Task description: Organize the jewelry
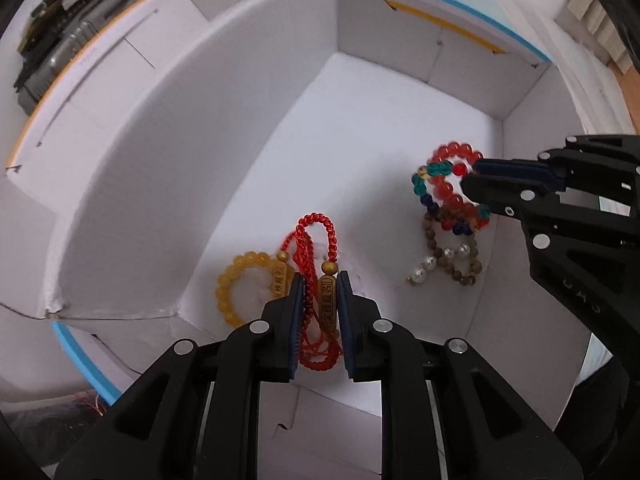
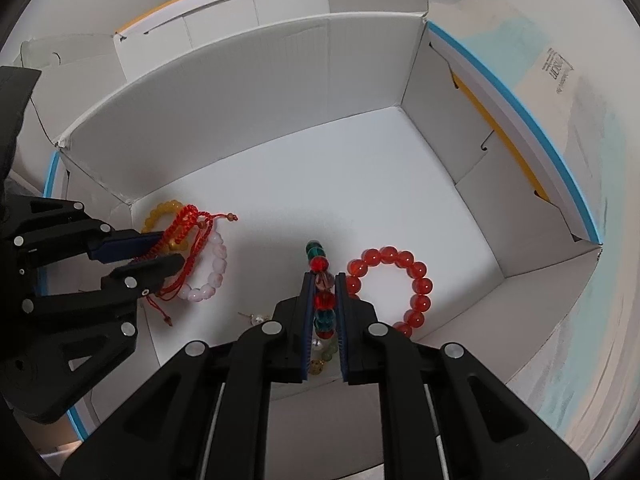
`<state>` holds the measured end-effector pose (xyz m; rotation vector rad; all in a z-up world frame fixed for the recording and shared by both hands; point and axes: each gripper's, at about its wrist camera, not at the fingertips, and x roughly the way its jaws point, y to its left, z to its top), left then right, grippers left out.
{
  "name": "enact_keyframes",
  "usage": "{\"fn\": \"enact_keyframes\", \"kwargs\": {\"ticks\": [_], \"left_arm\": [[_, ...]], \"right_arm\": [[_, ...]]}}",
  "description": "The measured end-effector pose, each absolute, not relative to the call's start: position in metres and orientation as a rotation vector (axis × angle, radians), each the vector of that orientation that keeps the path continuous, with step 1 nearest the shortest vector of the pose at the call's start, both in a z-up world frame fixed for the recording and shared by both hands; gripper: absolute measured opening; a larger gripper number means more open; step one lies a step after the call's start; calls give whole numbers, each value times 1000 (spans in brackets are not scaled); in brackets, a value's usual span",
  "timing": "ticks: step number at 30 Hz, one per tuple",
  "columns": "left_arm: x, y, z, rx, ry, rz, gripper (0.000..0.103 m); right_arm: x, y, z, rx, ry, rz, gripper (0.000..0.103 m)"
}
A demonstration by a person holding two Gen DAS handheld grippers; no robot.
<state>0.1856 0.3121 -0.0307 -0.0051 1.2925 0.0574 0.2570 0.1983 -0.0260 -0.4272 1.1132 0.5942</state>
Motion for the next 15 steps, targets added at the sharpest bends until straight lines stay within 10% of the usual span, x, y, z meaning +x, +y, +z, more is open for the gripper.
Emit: {"fn": "enact_keyframes", "kwargs": {"ticks": [15], "left_arm": [[157,303,17,10,1072,182,82]], "right_arm": [[240,155,25,-295,924,554,64]]}}
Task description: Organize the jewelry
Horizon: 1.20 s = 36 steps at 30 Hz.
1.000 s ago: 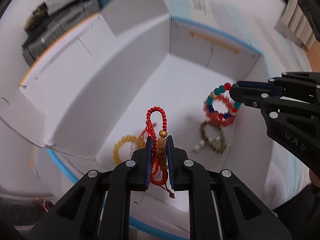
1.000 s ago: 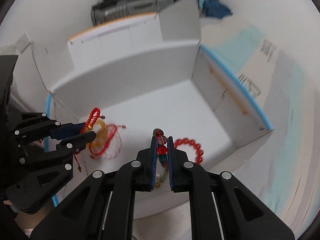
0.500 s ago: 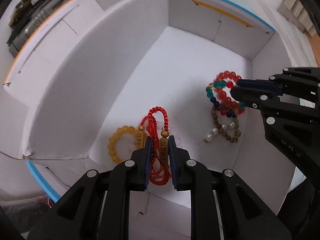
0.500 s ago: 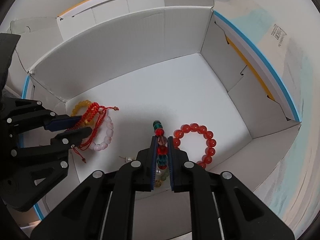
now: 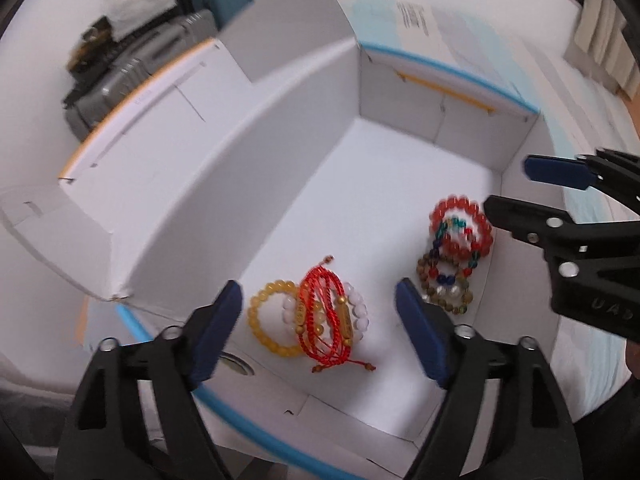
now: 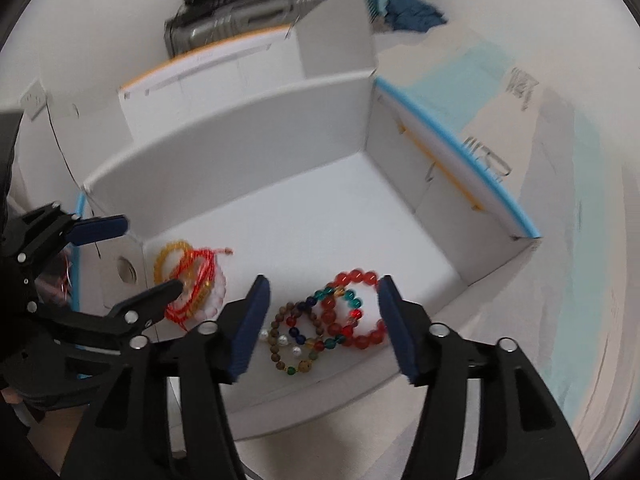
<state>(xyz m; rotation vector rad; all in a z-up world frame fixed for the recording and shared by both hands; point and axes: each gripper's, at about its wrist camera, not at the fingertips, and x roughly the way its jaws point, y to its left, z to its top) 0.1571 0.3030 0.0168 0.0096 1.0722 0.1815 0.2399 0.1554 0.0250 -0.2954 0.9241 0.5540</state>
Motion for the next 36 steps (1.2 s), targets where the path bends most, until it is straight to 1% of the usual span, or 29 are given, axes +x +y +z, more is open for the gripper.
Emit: {"fn": "enact_keyframes", "kwargs": {"ticks": [2,4,6,11,17,28,36], "left_arm": [[153,303,26,3,1029,199,91],[145,301,37,0,981,206,97],[137,298,45,-15,952,206,97],[115,286,66,-18,878,233,97],[87,266,83,8,803,260,97],[44,246,86,4,781,352,97],[17,235,88,-20,755,350,97]], "right_arm": [[236,148,40,-270,865,535,70],[231,142,51,-255,828,527,74],[224,134,62,-234,792,523,82],[205,116,84,-206,728,514,93],[176,103,93,-203,706,505,95],[114,78,101,-205,642,452,96],[81,68,100,-192,631,432,96]]}}
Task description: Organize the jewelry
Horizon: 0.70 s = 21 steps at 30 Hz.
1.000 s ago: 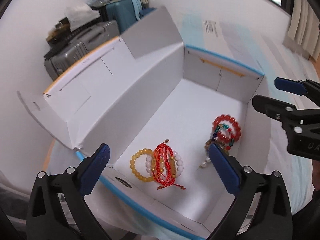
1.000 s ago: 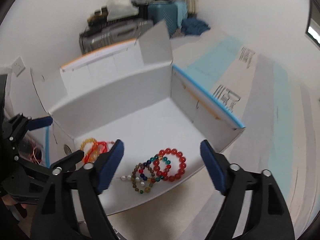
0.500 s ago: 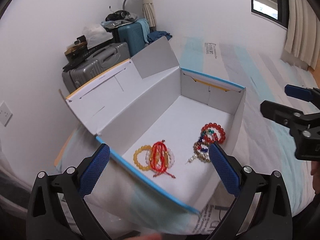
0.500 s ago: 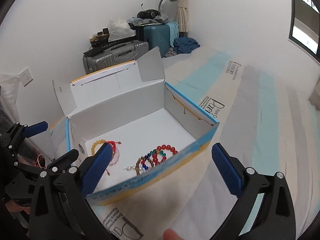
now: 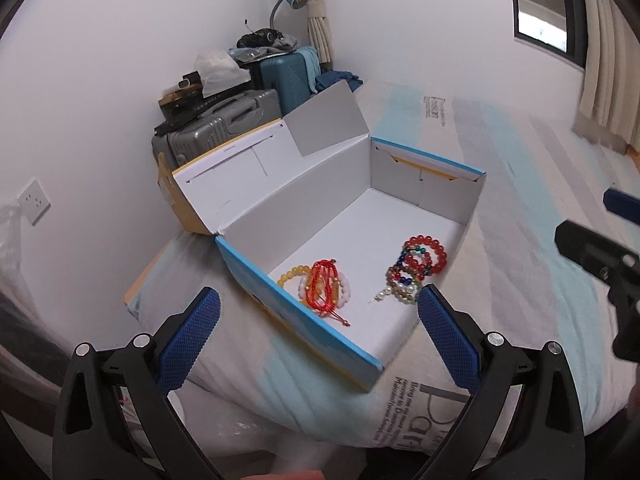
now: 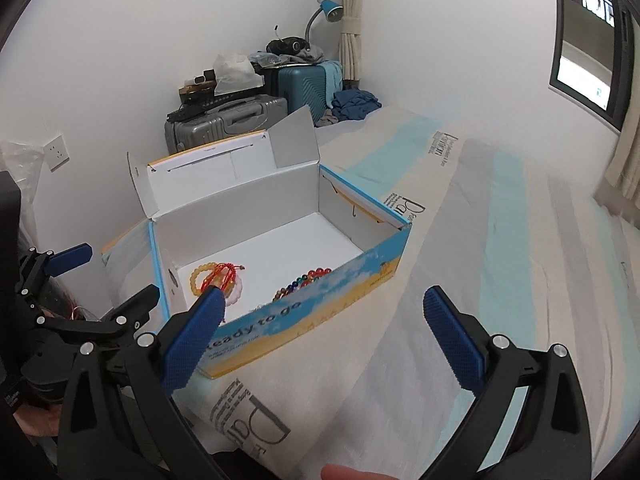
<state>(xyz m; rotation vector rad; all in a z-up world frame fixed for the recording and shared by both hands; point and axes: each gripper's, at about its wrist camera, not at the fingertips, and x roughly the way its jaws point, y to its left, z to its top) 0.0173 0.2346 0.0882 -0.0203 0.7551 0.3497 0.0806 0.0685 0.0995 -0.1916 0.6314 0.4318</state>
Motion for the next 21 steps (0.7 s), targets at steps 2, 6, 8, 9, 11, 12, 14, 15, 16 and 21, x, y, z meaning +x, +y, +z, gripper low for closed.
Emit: {"fn": "enact_keyframes", "kwargs": {"ticks": [2,6,8,9,11,12,14,15,16,21], "left_arm": [[12,233,89,-26,752,345,97],[3,231,91,-34,748,338,97],[-1,230,91,-34,748,333,97],[-3,229,91,-34,746,333,97],[-6,229,91,-39,743,329,97],[-6,229,91,-40,742,329,97],[-7,229,92,-40,738,326,97],[-8,228,92,-38,739,325,97],[-7,228,92,-37,738,325,97],[-8,228,94,-44,732,321,97]], "right_arm": [[74,67,99,-185,634,436,96],[63,68,96,-193,629,430,96],[59,68,95,-191,631,427,96],[58,68,95,-190,632,426,96],[56,67,93,-189,634,423,96],[55,66,93,-189,633,420,96],[54,65,93,-189,634,417,96],[54,65,94,-188,634,416,96],[54,65,94,-189,633,415,96],[53,63,94,-194,629,411,96]]}}
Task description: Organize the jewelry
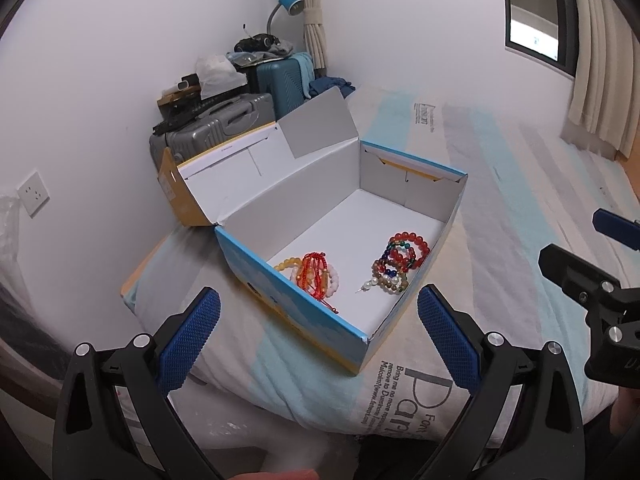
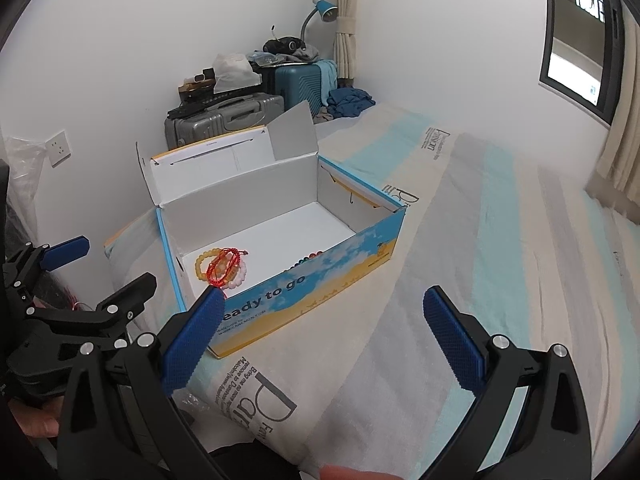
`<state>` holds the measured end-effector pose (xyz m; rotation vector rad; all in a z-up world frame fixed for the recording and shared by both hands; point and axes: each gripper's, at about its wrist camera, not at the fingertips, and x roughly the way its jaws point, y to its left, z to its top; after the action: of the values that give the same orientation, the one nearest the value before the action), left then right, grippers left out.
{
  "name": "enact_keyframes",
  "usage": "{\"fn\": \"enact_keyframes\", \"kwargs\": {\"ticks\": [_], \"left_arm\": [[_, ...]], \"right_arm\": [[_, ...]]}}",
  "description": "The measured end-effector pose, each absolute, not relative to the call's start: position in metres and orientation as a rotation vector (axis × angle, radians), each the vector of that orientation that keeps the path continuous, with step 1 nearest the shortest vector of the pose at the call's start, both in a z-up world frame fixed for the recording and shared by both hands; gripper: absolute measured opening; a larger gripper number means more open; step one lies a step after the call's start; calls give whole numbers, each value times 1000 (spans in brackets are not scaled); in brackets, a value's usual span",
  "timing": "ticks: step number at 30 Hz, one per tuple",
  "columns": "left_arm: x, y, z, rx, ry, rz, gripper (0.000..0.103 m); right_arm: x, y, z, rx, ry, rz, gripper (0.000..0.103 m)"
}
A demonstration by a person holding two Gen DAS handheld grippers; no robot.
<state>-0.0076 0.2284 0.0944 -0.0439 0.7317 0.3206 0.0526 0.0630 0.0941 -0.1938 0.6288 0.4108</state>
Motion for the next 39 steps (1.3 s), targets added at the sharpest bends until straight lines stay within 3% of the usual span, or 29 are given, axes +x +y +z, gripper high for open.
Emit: {"fn": "enact_keyframes", "kwargs": {"ticks": [39], "left_arm": [[-9,226,95,-62,717,307,97]], "right_arm": [[53,68,87,-207,648,411,96]]}}
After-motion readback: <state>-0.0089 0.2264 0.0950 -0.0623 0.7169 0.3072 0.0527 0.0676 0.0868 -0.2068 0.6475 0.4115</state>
